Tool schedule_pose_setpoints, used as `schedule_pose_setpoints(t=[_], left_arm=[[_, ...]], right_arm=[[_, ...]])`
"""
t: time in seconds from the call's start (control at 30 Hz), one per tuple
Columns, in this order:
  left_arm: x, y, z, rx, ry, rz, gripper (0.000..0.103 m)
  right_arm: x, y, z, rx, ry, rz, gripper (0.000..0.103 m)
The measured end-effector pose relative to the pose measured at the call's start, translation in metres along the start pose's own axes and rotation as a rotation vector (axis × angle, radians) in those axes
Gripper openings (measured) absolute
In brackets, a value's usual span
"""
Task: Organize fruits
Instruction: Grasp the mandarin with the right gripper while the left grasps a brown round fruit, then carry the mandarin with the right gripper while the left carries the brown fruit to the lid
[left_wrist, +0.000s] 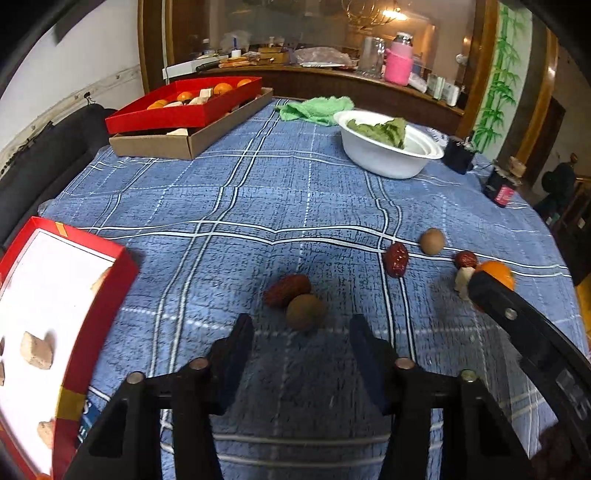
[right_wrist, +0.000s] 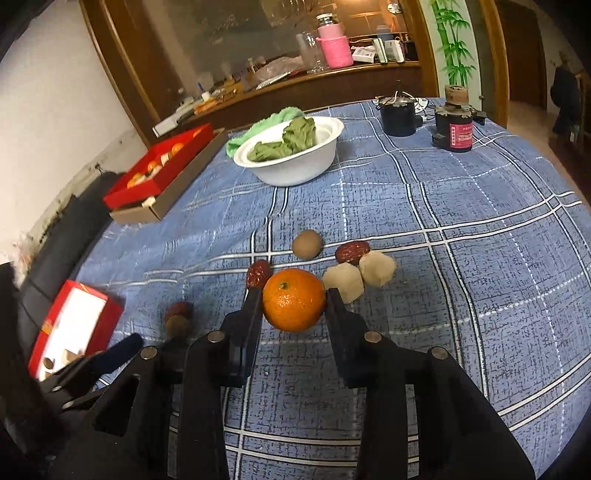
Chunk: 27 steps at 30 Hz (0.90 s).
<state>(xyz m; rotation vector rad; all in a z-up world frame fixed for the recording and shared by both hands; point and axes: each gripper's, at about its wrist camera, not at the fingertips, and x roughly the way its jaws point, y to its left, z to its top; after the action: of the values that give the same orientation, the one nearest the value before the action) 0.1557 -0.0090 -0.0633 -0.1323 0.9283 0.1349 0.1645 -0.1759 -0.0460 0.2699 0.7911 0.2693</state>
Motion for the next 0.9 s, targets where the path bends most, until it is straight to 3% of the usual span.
schedule_pose_setpoints(t=[0.07, 0.17, 0.33, 0.57, 0.9], left_arm=[[0.01, -0.005, 0.0, -0.005, 0.03, 0.009, 0.035], [0.013, -0.013, -0.002, 0.027, -0.001, 0.053, 0.021], [0.007, -0.006, -0.007, 0.022, 0.009, 0.04, 0.021], [-0.039, 0.032, -0.028, -0.01, -0.02, 0.021, 0.021], [-0.093, 0.103, -0.051, -0.089, -0.063, 0.078, 0.021]], right_arm=[[-0.002, 0.0, 0.0, 0.0, -0.007, 0.02, 0.033], [-0.005, 0.001, 0.0, -0.003, -0.019, 0.042, 0.033], [-0.008, 0.003, -0.001, -0.012, -0.025, 0.054, 0.033], [-0.009, 0.013, -0.003, -0.044, -0.015, 0.043, 0.033], [-0.03, 0.066, -0.033, -0.153, 0.024, 0.075, 0.033]])
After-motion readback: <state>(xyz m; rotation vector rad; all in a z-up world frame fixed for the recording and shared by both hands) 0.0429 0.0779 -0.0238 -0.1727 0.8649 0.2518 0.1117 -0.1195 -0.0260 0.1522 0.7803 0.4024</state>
